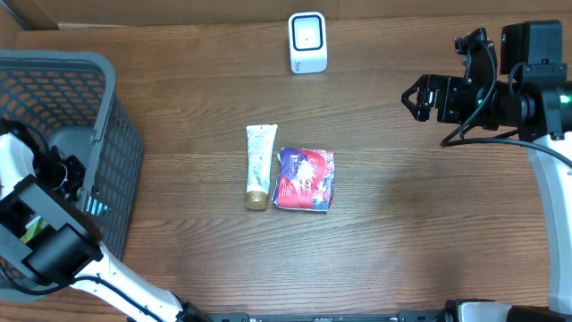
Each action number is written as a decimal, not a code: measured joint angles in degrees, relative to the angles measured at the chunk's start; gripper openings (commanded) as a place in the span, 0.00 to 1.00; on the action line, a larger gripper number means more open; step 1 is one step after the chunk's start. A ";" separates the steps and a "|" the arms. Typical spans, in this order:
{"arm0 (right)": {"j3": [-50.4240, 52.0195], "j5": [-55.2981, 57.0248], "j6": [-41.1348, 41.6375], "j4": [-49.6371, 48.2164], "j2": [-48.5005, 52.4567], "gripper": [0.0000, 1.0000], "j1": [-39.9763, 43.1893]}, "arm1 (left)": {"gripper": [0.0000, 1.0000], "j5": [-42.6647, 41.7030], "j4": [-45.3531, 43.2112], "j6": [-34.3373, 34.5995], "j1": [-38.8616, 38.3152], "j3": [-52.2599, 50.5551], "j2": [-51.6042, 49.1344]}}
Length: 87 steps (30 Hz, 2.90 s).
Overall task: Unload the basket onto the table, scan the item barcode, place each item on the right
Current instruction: 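Reach into the basket and grasp the mint-green wipes packet with left gripper, then carry the green wipes packet out and place it left of the tube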
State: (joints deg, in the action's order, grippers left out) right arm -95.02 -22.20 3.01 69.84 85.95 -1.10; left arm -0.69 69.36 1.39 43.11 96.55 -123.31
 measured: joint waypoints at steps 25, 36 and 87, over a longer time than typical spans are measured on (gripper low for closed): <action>0.00 0.00 -0.02 0.96 0.00 1.00 0.00 | 0.08 -10.45 27.19 0.42 -10.25 52.46 10.93; 0.00 0.02 0.02 0.50 0.00 1.00 0.00 | 0.04 -6.49 27.17 3.23 -36.98 46.88 17.57; 0.00 0.11 0.02 0.50 0.00 1.00 0.00 | 0.25 -7.23 -34.23 23.65 -60.98 -30.01 16.65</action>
State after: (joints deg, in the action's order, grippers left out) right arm -95.02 -22.09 3.03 70.35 85.95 -1.10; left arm -7.92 35.14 25.04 -17.87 66.54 -106.65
